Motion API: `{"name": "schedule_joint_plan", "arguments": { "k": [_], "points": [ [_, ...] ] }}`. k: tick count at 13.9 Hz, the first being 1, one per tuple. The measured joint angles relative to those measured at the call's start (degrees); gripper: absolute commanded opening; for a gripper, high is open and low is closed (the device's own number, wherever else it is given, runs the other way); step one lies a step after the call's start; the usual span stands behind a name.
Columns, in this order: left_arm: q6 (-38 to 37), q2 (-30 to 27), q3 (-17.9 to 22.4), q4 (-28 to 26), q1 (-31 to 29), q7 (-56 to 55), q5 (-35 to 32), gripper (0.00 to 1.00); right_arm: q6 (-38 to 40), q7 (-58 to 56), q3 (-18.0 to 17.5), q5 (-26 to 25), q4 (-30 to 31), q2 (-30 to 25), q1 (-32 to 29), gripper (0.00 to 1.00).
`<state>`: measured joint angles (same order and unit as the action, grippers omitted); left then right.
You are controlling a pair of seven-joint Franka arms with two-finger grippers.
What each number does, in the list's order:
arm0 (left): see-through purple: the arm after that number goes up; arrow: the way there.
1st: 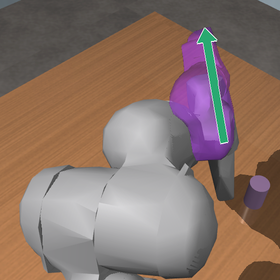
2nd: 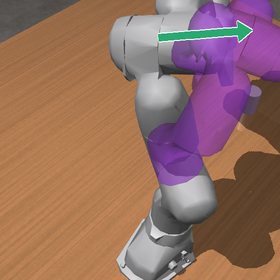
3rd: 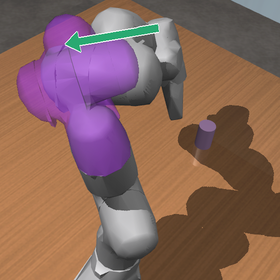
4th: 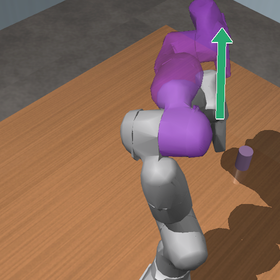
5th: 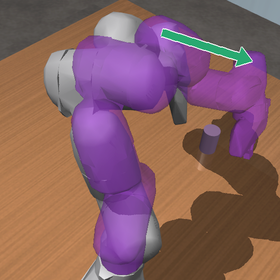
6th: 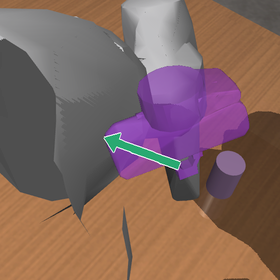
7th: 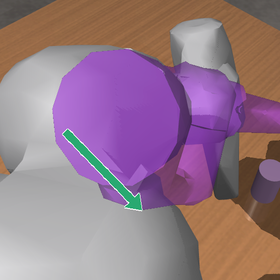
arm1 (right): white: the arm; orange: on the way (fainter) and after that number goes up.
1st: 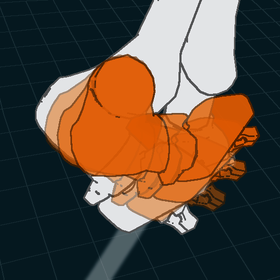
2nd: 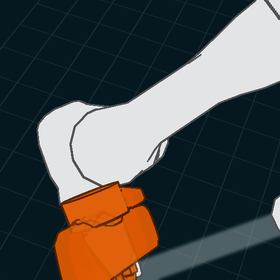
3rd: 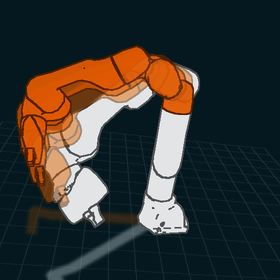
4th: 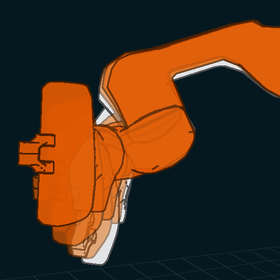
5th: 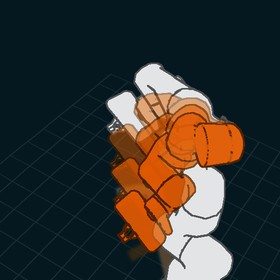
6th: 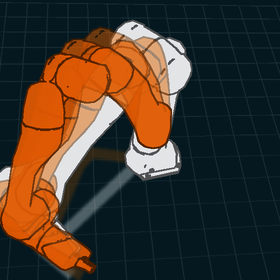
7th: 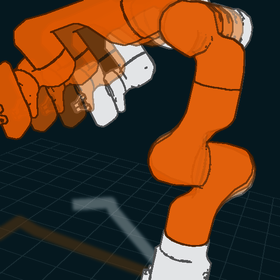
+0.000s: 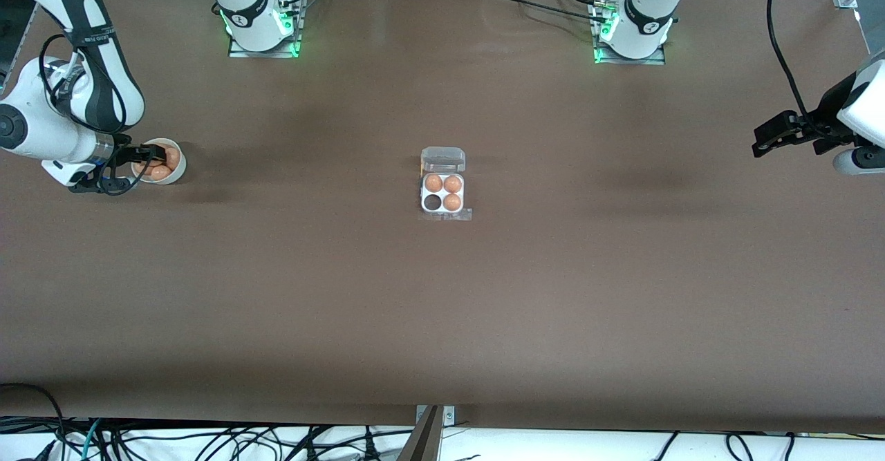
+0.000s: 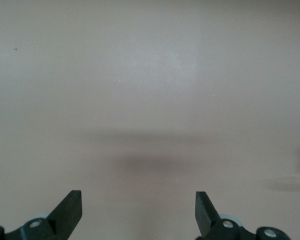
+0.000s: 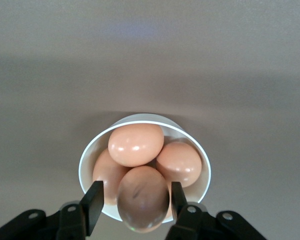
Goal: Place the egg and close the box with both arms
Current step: 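Lower the right gripper into the white bowl and grasp a brown egg, then carry the egg with the right gripper to the clear egg carton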
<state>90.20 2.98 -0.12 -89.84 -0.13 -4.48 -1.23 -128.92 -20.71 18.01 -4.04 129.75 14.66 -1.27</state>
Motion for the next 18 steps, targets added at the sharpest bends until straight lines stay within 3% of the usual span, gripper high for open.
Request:
{"name": "schedule_joint_plan", "arguments": {
  "k": [4,11,18],
  "points": [
    [0.0,0.0,0.0,0.0,0.0,0.0,0.0,1.0,0.06,0.0,0.0,0.0,0.0,0.0,0.01,0.43],
    [0.0,0.0,0.0,0.0,0.0,0.0,0.0,1.0,3.34,0.01,-0.04,0.0,-1.17,-0.1,0.14,0.39],
    [0.0,0.0,0.0,0.0,0.0,0.0,0.0,1.0,18.26,2.15,-0.38,0.06,-13.93,-0.51,4.06,0.38]
  ]
}}
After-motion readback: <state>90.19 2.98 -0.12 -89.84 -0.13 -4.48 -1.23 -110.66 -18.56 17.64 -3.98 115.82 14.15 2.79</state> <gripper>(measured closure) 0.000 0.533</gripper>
